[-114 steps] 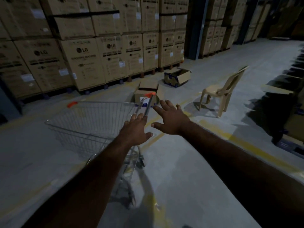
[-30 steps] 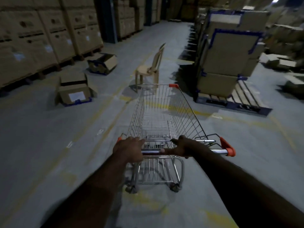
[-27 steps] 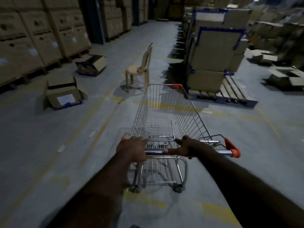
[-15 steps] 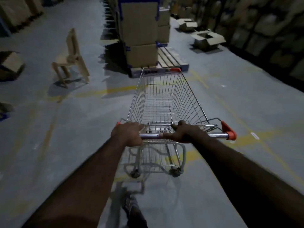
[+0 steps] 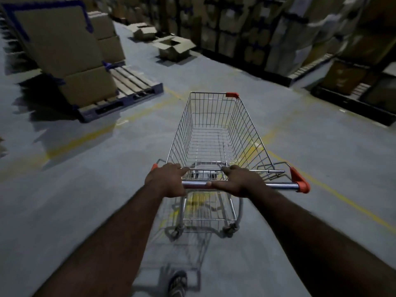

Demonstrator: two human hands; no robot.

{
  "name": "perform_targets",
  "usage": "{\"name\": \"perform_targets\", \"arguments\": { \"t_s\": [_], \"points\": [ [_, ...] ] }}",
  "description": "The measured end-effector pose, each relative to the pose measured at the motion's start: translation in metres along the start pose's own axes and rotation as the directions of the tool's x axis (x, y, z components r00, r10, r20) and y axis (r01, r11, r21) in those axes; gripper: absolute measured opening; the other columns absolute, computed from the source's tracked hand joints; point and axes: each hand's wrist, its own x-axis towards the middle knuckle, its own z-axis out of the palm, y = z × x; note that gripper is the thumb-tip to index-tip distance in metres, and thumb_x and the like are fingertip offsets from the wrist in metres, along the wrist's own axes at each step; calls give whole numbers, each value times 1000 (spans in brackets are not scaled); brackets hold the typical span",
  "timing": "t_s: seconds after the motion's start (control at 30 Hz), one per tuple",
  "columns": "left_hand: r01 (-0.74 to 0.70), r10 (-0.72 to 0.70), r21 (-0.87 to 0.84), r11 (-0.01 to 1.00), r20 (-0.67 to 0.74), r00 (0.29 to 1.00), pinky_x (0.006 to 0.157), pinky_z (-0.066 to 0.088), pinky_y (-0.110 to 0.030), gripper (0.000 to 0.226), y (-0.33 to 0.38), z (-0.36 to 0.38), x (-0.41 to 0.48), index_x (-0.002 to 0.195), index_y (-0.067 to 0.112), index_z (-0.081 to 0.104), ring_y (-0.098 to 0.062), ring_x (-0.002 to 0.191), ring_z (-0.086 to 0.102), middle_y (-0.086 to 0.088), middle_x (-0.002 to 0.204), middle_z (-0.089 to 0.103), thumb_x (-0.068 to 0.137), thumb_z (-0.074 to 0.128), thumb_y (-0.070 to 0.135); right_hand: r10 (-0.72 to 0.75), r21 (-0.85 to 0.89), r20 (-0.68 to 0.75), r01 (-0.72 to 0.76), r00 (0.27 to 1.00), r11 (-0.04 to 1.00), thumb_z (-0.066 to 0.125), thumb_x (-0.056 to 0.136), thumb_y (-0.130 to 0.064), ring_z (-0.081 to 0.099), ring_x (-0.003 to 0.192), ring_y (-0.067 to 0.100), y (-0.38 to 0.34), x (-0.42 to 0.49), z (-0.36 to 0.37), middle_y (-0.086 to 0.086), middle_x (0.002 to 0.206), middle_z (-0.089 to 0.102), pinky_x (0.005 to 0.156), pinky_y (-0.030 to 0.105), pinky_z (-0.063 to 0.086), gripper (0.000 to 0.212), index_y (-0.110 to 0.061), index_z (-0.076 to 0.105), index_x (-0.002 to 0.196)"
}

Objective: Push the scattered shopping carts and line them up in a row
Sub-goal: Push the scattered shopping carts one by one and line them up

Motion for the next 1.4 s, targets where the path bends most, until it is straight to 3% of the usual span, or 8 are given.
{"name": "perform_targets", "arguments": {
  "t_s": [0.33,0.53,0.67,0.8,1.1,1.4],
  "points": [
    [-150,152,59,987,-34,988,112,30,-50,89,-11,-25,83,155,42,24,-13,144,31,13,155,37,75,60,58,178,70,5,-178,984,981,19,61,-106,31,149,31,11,33,-15,5,166,27,114,55,30,126,-30,23,160],
    [-248,252,113,962,-17,968,117,21,-52,87,-20,-41,129,156,44,21,-11,148,24,14,161,29,79,61,49,250,161,14,-249,968,955,12,51,-110,37,145,35,16,54,-18,8,164,29,114,56,35,136,-29,23,159],
    [-316,318,104,943,-8,948,119,18,-50,87,-10,-51,161,156,45,22,-10,148,25,15,160,30,77,60,46,305,203,30,-305,952,931,9,47,-111,29,150,35,29,59,-23,9,168,20,117,58,30,141,-29,17,161],
    [-402,406,122,908,-8,914,121,17,-51,84,13,-62,196,156,45,21,-11,148,26,15,160,31,78,54,45,381,238,37,-379,924,894,12,49,-111,24,152,32,52,63,-31,7,169,16,119,57,26,140,-28,15,162],
    [-558,565,184,809,16,825,121,16,-53,84,82,-86,261,156,45,20,-13,149,24,13,161,30,81,58,50,552,263,-61,-520,832,813,12,57,-109,36,147,29,109,64,-32,2,165,29,113,54,36,130,-30,24,160],
    [-641,647,199,742,44,762,121,15,-51,87,178,-110,337,157,45,19,-10,149,23,17,161,27,79,57,47,664,291,-72,-621,744,728,8,51,-110,40,144,29,204,75,-47,2,162,35,108,52,38,134,-31,30,158]
  ]
}}
